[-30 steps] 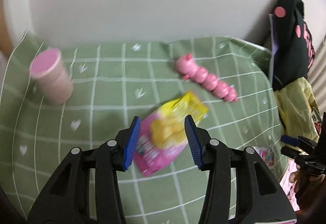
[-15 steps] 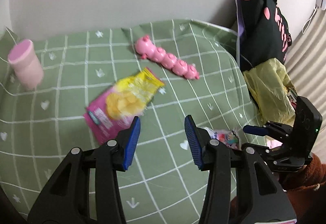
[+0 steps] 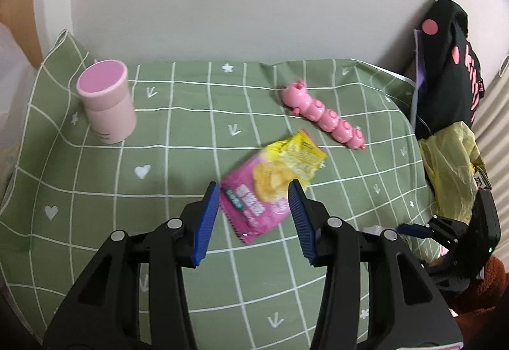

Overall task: Collect trash
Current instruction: 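Grasp the pink-yellow chip bag with the left tool while the right tool grasps the Kleenex pack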

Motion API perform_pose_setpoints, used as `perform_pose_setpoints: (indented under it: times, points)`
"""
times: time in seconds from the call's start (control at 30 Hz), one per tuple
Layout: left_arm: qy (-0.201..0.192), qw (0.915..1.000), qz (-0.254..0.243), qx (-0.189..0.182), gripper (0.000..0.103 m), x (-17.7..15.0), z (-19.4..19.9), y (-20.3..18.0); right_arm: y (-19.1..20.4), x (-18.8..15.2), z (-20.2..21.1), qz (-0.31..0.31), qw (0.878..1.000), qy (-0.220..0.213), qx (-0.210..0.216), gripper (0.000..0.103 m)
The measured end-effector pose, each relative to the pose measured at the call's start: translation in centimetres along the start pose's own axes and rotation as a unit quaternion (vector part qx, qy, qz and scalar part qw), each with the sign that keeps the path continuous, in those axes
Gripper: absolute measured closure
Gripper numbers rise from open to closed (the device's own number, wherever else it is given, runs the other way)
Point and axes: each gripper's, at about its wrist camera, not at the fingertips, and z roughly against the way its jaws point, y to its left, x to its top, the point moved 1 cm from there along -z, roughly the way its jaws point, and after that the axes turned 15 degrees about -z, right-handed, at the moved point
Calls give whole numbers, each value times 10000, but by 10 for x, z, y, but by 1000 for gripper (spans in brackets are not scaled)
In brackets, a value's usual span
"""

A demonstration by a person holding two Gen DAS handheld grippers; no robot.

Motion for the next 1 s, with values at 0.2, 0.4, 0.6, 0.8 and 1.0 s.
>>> perform_pose_setpoints:
  times: [0.2, 0.4, 0.6, 0.8, 1.0]
  points:
    - [48, 10000, -12, -3, 60, -4, -5, 3, 1, -4, 5, 40, 9997, -126, -212, 88]
    - [-7, 9999, -140, -61, 60, 1, -6, 2, -9, -3, 23, -302, 9990, -205, -252, 96]
    - [98, 9998, -143, -91, 59, 8, -26, 5, -42, 0, 50, -1211, 9906, -472, -435, 96]
    - [356, 9982, -381, -307, 59, 7, -41, -19, -63, -7, 61, -1586, 9855, -470, -367, 51]
    - [451, 9932, -618, -879, 59, -2, -34, -55, -76, -25, 62, -1859, 9804, -434, -482, 51]
